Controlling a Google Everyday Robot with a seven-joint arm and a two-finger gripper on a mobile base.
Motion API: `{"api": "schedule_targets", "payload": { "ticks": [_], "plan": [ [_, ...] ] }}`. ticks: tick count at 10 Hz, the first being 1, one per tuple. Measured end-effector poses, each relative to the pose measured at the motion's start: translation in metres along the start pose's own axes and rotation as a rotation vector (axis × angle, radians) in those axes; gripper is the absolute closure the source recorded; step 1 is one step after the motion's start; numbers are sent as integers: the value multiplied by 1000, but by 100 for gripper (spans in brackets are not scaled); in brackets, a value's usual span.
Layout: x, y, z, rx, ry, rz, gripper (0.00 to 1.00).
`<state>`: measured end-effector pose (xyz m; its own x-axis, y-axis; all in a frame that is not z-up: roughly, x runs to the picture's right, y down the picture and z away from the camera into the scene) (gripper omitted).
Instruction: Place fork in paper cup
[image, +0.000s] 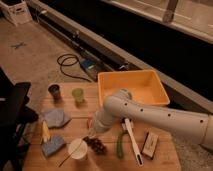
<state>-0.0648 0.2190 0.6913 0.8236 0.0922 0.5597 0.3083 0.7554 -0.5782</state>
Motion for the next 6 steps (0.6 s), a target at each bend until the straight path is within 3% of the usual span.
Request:
{"api": "schedule_targets", "payload": {
  "ticks": [6],
  "plan": [
    [-1,0,0,0,0,-1,36]
  ]
}}
